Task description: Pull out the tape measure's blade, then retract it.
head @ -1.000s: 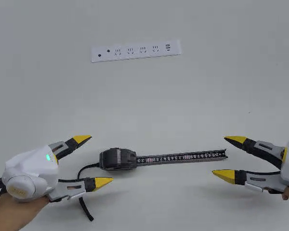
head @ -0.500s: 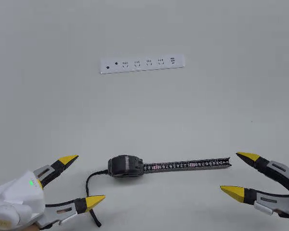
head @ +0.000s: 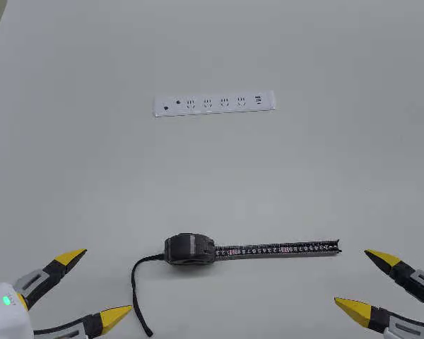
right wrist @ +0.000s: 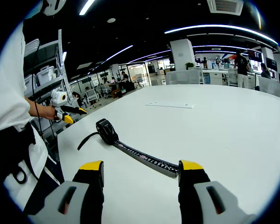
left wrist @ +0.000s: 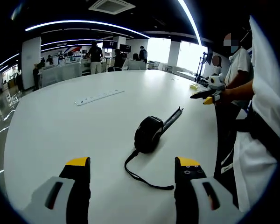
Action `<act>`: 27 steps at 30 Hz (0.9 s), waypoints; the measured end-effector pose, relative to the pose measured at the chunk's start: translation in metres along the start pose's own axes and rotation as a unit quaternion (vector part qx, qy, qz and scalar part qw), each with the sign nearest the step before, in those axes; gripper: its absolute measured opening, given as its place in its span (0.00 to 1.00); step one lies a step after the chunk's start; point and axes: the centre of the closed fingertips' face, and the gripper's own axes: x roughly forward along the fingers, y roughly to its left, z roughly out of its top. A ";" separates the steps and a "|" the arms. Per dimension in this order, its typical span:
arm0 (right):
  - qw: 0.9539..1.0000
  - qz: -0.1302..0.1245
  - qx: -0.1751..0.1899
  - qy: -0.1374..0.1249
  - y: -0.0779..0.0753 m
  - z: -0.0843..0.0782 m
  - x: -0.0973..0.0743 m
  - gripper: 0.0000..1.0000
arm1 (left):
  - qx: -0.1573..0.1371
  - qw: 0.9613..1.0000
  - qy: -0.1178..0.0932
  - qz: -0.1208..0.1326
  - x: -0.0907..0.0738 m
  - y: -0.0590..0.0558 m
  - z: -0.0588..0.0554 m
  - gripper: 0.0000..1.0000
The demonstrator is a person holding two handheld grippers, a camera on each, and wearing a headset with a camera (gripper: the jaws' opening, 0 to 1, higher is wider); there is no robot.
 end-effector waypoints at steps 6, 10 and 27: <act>1.000 -0.014 0.006 0.001 0.007 -0.002 -0.005 0.67 | -0.010 1.000 -0.001 0.014 -0.012 -0.003 -0.006 0.73; 1.000 -0.024 0.009 0.007 0.011 -0.006 -0.009 0.70 | -0.020 1.000 -0.004 0.020 -0.015 -0.008 -0.010 0.74; 0.999 -0.027 0.020 0.013 0.018 -0.013 -0.016 0.71 | -0.024 1.000 -0.007 0.017 -0.013 -0.019 -0.010 0.74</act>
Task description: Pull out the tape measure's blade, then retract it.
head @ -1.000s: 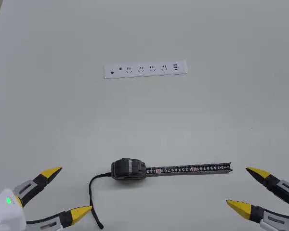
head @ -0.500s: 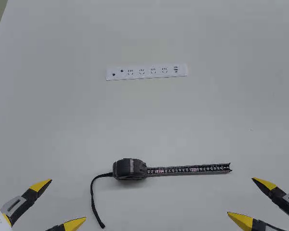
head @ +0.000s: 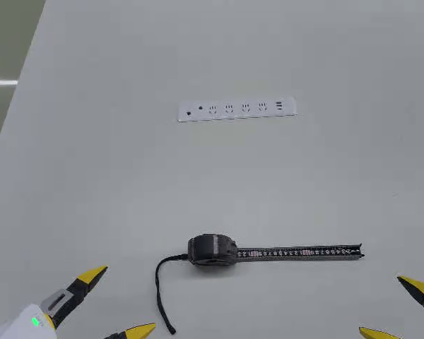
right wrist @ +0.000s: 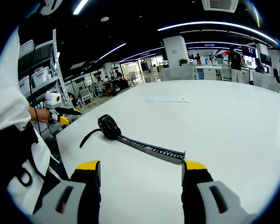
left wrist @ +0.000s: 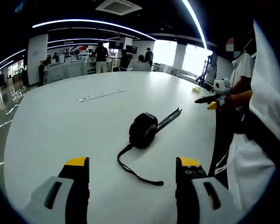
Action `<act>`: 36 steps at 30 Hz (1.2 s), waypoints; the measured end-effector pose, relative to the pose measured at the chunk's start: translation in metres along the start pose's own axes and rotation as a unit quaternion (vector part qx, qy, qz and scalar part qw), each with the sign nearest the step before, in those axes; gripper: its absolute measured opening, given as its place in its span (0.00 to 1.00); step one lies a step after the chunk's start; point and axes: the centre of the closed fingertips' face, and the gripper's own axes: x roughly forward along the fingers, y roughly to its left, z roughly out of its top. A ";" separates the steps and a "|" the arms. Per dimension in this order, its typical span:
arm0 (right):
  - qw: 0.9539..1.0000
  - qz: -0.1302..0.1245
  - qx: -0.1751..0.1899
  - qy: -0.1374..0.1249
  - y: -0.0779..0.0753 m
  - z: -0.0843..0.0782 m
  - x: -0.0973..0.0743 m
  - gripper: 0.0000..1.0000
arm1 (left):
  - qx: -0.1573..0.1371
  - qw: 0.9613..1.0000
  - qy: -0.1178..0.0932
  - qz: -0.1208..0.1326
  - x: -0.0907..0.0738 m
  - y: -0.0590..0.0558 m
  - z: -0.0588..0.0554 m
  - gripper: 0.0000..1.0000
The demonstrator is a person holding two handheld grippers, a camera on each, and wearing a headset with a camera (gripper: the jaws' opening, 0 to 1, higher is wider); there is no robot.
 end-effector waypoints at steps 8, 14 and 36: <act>1.000 0.000 -0.001 -0.001 0.001 0.002 0.001 0.71 | 0.000 1.000 0.000 -0.003 0.005 -0.001 0.002 0.74; 1.000 0.008 -0.010 0.000 0.002 0.005 0.008 0.71 | 0.009 1.000 0.000 -0.015 0.012 -0.004 0.007 0.74; 0.995 0.055 -0.072 0.028 -0.007 0.014 0.039 0.69 | 0.051 0.996 -0.005 -0.066 0.051 -0.009 0.039 0.72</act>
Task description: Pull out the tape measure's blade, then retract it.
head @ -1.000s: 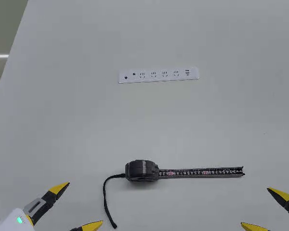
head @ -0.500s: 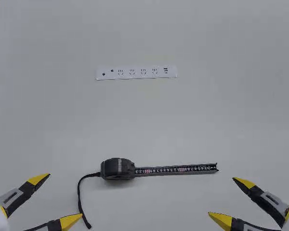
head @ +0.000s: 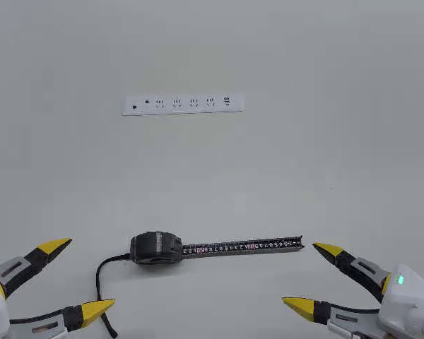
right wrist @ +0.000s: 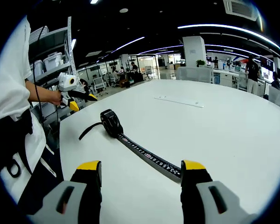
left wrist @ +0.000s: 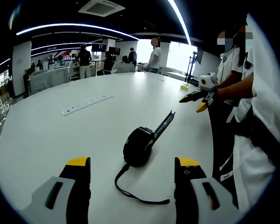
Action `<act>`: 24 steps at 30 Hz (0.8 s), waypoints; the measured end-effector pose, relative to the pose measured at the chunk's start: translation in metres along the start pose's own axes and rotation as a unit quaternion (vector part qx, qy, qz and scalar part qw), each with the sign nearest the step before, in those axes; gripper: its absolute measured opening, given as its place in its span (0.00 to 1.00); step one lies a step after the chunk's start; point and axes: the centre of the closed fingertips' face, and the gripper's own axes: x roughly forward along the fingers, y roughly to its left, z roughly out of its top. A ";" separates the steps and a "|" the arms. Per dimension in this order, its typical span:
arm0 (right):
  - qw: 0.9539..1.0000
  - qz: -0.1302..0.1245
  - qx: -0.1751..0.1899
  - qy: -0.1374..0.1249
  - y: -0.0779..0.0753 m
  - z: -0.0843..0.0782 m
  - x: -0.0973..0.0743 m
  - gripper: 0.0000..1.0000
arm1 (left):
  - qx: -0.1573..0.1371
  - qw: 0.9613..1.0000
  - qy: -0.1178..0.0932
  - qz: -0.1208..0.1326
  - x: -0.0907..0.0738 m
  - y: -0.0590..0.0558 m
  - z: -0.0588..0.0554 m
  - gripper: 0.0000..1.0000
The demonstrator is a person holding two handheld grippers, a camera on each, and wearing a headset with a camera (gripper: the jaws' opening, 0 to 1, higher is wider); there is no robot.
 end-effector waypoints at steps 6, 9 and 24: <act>1.000 0.014 -0.015 0.012 -0.006 -0.003 0.004 0.69 | 0.009 1.000 0.001 -0.017 0.015 -0.006 0.010 0.71; 1.000 0.020 -0.018 0.013 -0.010 -0.004 0.004 0.69 | 0.013 1.000 0.001 -0.024 0.023 -0.008 0.015 0.71; 0.999 0.040 -0.028 0.023 -0.027 -0.008 0.007 0.68 | 0.033 0.998 0.018 -0.056 0.054 -0.014 0.017 0.69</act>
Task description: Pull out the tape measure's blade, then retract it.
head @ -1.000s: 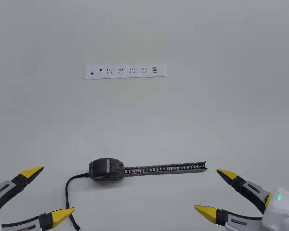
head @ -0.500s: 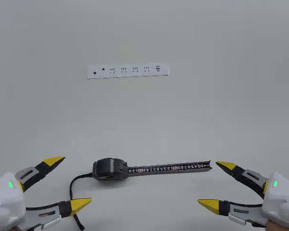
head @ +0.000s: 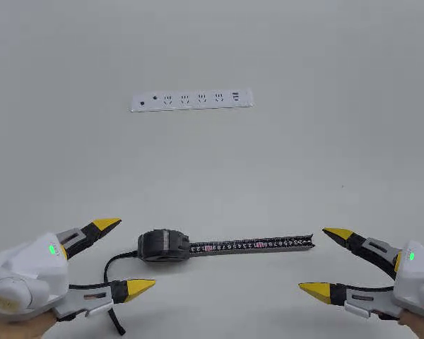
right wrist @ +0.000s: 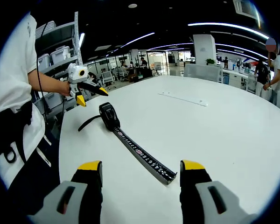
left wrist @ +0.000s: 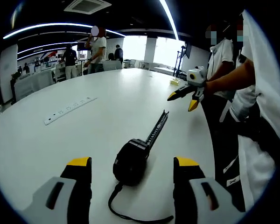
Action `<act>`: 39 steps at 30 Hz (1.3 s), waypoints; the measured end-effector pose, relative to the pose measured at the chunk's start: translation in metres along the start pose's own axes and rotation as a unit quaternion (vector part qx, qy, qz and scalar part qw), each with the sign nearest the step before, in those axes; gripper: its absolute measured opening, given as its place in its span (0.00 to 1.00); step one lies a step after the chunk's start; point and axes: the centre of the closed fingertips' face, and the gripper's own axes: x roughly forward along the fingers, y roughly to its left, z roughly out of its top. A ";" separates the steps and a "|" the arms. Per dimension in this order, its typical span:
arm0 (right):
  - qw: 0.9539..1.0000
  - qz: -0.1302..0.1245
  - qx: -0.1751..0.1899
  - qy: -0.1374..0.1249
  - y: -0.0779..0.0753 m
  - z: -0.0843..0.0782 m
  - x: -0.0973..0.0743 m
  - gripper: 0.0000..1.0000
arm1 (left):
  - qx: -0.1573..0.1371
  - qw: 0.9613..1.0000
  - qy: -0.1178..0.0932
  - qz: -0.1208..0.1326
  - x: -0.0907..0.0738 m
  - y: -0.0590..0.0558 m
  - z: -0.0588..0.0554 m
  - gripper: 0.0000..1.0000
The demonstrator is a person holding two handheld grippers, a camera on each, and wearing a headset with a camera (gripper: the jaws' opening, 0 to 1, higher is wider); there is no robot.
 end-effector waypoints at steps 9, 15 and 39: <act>1.000 0.009 -0.008 0.018 -0.004 -0.008 0.002 0.68 | 0.012 1.000 0.013 -0.016 0.013 0.002 -0.002 0.69; 1.000 0.012 -0.010 0.026 -0.012 -0.012 0.003 0.68 | 0.023 0.999 0.028 -0.028 0.019 0.002 -0.006 0.68; 0.997 0.030 -0.032 0.060 -0.019 -0.024 0.013 0.67 | 0.022 0.996 0.085 -0.025 0.038 0.001 -0.009 0.66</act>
